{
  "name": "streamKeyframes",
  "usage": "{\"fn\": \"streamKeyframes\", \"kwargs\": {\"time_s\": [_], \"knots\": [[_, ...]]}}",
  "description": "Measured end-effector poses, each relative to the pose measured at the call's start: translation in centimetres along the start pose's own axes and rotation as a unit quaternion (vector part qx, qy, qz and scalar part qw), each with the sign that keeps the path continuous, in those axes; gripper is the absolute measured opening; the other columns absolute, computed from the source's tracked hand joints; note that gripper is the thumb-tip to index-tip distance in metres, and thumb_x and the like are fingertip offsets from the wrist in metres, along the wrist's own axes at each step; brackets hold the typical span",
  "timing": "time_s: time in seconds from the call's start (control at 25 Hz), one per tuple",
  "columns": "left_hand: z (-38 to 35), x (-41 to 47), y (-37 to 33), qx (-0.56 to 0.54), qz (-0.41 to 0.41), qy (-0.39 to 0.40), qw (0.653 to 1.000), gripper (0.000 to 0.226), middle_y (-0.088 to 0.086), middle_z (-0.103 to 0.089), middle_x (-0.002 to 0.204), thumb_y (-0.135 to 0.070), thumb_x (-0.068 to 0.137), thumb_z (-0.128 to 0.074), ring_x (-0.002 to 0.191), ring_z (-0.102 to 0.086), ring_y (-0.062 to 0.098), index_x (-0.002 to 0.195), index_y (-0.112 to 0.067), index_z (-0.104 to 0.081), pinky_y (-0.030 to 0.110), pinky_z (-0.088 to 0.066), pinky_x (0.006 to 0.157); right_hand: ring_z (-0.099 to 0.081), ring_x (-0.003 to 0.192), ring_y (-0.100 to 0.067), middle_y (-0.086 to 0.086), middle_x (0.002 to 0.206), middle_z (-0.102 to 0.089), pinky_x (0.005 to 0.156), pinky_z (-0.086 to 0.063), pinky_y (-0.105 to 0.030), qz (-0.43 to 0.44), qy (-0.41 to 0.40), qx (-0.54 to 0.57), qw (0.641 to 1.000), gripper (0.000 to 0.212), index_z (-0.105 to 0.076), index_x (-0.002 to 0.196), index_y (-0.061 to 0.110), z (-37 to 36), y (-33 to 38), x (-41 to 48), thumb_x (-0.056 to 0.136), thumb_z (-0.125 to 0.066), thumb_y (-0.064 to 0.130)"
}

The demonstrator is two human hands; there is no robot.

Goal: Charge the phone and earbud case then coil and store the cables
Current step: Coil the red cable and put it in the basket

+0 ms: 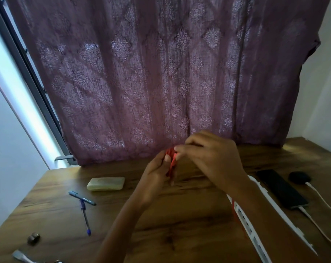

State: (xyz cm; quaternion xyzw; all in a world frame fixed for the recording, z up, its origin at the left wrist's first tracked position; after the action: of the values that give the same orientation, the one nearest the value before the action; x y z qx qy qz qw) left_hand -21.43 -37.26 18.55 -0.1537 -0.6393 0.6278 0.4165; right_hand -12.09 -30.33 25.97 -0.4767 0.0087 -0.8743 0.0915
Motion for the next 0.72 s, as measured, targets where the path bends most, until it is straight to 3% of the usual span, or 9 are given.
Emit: {"fn": "streamKeyframes", "kwargs": {"time_s": [0.12,0.28,0.36,0.44,0.52,0.56,0.64,0.72], "knots": [[-1.2,-0.3,-1.4,-0.119,0.04,0.049,0.991,0.052,-0.002,-0.045,0.053,-0.043,0.093,-0.033,0.044,-0.035,0.009,0.086,0.003,-0.056,0.017,-0.034,0.044,-0.06,0.069,-0.008,0.006,0.075,-0.067,0.056,-0.05,-0.031,-0.078,-0.031,0.151,0.985,0.018,-0.075,0.088,0.021,-0.1,-2.7,0.9,0.083,-0.058,0.026],[-2.2,-0.5,-2.9,-0.223,0.051,0.085,0.97,0.045,-0.005,-0.039,0.048,-0.041,0.091,-0.036,0.033,-0.025,0.004,0.086,-0.001,-0.058,0.015,-0.042,0.053,-0.062,0.074,-0.001,0.013,0.08,-0.068,0.068,-0.049,-0.022,-0.222,-0.004,0.339,0.914,0.014,-0.072,0.094,0.023,-2.7,-5.2,-0.1,0.085,-0.061,0.021],[-2.0,-0.4,-2.8,-0.262,0.061,0.078,0.96,0.044,-0.007,-0.038,0.048,-0.042,0.093,-0.037,0.033,-0.025,0.002,0.088,-0.002,-0.055,0.016,-0.042,0.06,-0.065,0.084,-0.001,0.015,0.085,-0.069,0.076,-0.049,-0.018,-0.25,0.002,0.379,0.891,0.024,-0.069,0.094,0.025,-3.6,-5.0,-0.8,0.089,-0.056,0.005],[-1.8,-0.3,-2.4,-0.308,0.077,0.077,0.945,0.044,-0.008,-0.037,0.049,-0.046,0.091,-0.038,0.033,-0.027,0.0,0.09,-0.005,-0.056,0.019,-0.037,0.065,-0.064,0.083,0.001,0.015,0.083,-0.068,0.075,-0.048,-0.012,-0.266,0.001,0.394,0.88,0.031,-0.065,0.091,0.03,-4.1,-4.4,-1.4,0.09,-0.054,0.0],[-1.6,-0.2,-2.0,-0.345,0.089,0.069,0.932,0.044,-0.009,-0.036,0.049,-0.047,0.09,-0.038,0.033,-0.027,-0.001,0.088,-0.01,-0.063,0.018,-0.041,0.069,-0.063,0.081,0.003,0.016,0.081,-0.067,0.073,-0.048,-0.01,-0.297,0.0,0.399,0.868,0.037,-0.064,0.087,0.035,-4.4,-4.1,-2.0,0.087,-0.055,0.0],[-1.4,-0.1,-1.8,-0.355,0.092,0.063,0.928,0.044,-0.009,-0.036,0.05,-0.046,0.09,-0.038,0.033,-0.027,0.0,0.088,-0.012,-0.064,0.017,-0.042,0.071,-0.063,0.08,0.002,0.013,0.079,-0.069,0.074,-0.049,-0.012,-0.314,0.003,0.416,0.853,0.034,-0.067,0.084,0.035,-4.5,-3.9,-2.3,0.086,-0.054,0.004],[-1.0,-0.2,-1.6,-0.368,0.097,0.047,0.924,0.045,-0.009,-0.036,0.05,-0.045,0.091,-0.035,0.032,-0.026,0.0,0.088,-0.011,-0.065,0.019,-0.038,0.075,-0.063,0.08,-0.015,-0.006,0.078,-0.071,0.081,-0.05,-0.031,-0.342,0.029,0.471,0.812,0.025,-0.072,0.078,0.015,-5.2,-3.5,-2.8,0.084,-0.048,0.023],[-0.8,-0.2,-1.2,-0.37,0.105,0.025,0.923,0.046,-0.009,-0.035,0.049,-0.043,0.09,-0.033,0.031,-0.026,0.0,0.089,-0.008,-0.062,0.019,-0.04,0.074,-0.059,0.082,-0.039,-0.031,0.089,-0.061,0.086,-0.046,-0.047,-0.349,0.072,0.509,0.784,0.052,-0.062,0.082,-0.006,-5.8,-2.7,-3.3,0.083,-0.048,0.044]]}}
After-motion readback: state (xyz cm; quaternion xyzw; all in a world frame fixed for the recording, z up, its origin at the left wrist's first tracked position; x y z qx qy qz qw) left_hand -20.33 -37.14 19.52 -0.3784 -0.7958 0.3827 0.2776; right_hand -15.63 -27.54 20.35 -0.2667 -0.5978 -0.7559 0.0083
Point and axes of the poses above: each hand's wrist, its own x-axis towards the middle knuckle, its own z-axis out of the back of the hand, y = z × x, the point moved 7 cm from there along x, towards the middle knuckle
